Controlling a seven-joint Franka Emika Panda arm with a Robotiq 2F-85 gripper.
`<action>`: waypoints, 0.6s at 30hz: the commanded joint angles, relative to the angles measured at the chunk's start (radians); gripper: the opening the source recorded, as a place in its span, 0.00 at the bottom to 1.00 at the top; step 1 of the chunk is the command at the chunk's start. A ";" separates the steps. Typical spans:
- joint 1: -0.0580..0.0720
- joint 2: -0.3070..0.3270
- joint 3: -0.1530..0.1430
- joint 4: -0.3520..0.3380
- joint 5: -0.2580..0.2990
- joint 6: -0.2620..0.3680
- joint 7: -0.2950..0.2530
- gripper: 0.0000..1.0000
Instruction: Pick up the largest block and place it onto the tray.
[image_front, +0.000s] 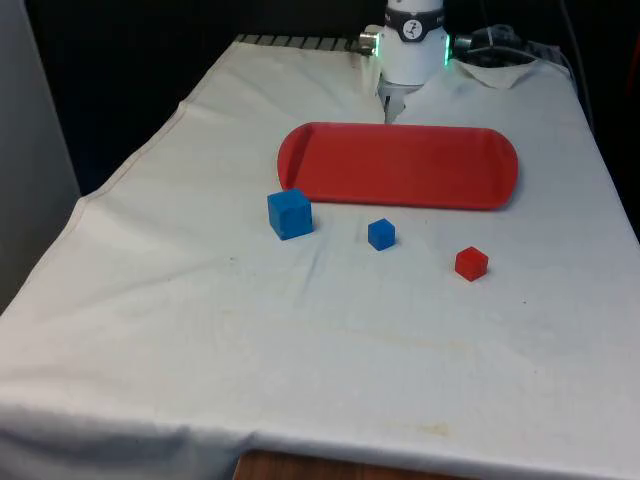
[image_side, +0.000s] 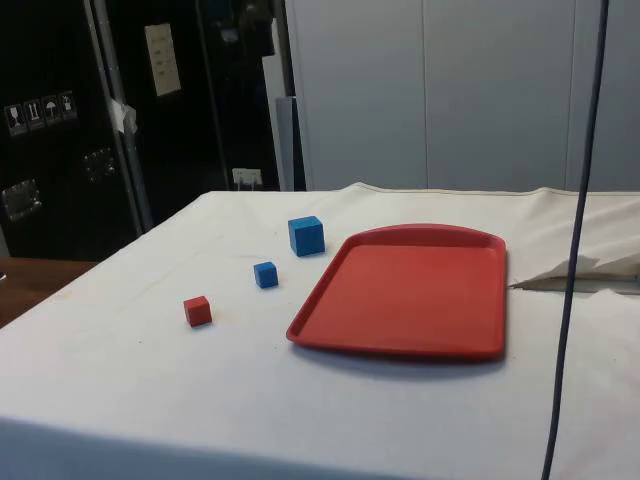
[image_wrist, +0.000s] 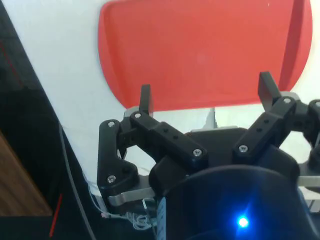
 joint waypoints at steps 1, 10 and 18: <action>-0.002 0.009 0.000 0.003 0.007 0.010 -0.004 1.00; -0.009 0.043 -0.004 -0.017 0.007 0.087 -0.016 1.00; -0.016 0.068 -0.025 -0.061 0.005 0.171 -0.050 1.00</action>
